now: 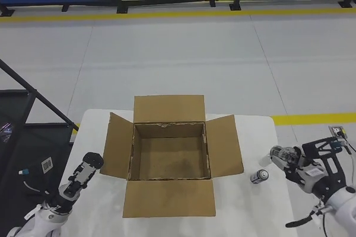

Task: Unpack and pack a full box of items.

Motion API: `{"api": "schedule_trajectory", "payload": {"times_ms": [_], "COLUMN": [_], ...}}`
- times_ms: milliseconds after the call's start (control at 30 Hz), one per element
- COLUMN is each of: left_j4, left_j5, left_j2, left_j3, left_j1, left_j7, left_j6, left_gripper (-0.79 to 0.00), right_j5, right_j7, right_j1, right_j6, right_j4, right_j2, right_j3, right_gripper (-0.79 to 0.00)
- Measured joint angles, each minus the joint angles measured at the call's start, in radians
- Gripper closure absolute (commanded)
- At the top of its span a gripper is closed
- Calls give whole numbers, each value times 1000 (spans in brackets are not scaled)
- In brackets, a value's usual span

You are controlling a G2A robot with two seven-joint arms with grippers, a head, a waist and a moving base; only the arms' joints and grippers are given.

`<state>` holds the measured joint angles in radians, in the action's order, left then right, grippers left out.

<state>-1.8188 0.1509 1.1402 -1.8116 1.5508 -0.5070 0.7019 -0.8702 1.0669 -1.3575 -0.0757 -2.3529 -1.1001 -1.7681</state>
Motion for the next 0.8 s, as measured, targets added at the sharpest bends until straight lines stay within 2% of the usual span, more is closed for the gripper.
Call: {"api": "schedule_trajectory", "payload": {"times_ms": [167, 267, 400, 500, 600, 800], "left_j4": [-1, 0, -9, -11, -10, -10], "left_j5": [19, 32, 42, 42, 42, 42], "left_j2": [1, 2, 3, 3, 3, 3], "left_j3": [-46, -71, -90, -91, -90, -90], "left_j1": [53, 87, 126, 132, 131, 131], "left_j7": [47, 67, 80, 81, 81, 81], "left_j6": [25, 44, 61, 62, 62, 62], "left_gripper": [-785, -785, -785, -785, -785, -785], "right_j5": [-185, -284, -354, -319, -284, -283], "right_j7": [105, 141, 164, 171, 173, 174], "right_j1": [219, 370, 600, 738, 820, 820], "right_j6": [88, 164, 276, 351, 396, 396], "right_j4": [8, 84, 263, 397, 477, 478], "right_j2": [-8, -34, -96, -151, -186, -186], "right_j3": [343, 579, 870, 1022, 1087, 1086], "right_gripper": [0, 0, 0, 0, 0, 0]}}
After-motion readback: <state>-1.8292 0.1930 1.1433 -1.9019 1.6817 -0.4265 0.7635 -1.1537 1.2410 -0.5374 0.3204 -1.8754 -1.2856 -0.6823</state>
